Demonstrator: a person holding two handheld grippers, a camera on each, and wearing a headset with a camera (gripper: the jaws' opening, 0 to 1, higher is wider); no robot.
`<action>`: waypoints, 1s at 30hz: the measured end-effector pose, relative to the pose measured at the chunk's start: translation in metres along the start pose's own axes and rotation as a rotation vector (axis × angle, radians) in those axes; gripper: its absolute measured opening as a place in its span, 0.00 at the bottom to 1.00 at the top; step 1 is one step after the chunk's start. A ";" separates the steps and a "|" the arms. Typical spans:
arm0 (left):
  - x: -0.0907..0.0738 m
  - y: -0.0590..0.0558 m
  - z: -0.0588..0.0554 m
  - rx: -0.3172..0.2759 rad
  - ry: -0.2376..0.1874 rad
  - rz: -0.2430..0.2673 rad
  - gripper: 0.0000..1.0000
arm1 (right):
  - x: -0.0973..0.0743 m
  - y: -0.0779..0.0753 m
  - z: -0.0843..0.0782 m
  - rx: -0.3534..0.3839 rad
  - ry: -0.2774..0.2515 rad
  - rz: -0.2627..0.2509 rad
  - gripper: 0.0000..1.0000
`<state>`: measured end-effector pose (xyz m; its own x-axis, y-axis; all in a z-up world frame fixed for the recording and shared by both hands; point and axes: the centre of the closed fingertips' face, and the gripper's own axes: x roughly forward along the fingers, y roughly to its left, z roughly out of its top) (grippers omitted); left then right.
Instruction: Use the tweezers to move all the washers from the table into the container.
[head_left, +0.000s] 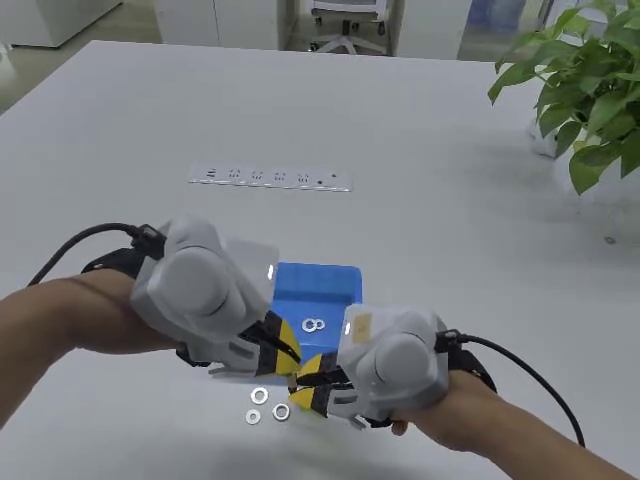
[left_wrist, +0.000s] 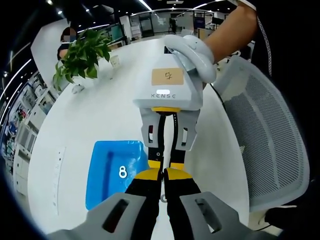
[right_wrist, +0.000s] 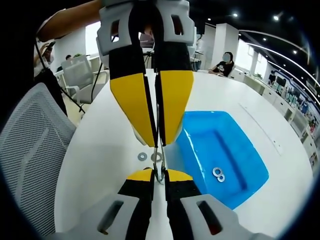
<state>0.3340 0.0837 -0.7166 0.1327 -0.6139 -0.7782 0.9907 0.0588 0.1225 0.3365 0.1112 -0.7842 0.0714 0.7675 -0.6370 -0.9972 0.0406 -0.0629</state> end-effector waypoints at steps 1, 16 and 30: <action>-0.001 0.000 0.001 0.000 -0.002 0.001 0.05 | -0.001 0.000 0.001 -0.002 0.000 -0.001 0.09; -0.014 -0.002 0.014 0.014 -0.019 0.006 0.05 | -0.014 0.002 0.012 -0.023 -0.002 -0.008 0.09; -0.028 0.001 0.028 0.038 -0.037 0.030 0.05 | -0.029 -0.003 0.027 -0.049 -0.005 -0.035 0.09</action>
<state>0.3309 0.0794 -0.6776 0.1608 -0.6411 -0.7504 0.9844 0.0487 0.1693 0.3366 0.1064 -0.7451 0.1059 0.7693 -0.6301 -0.9918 0.0364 -0.1222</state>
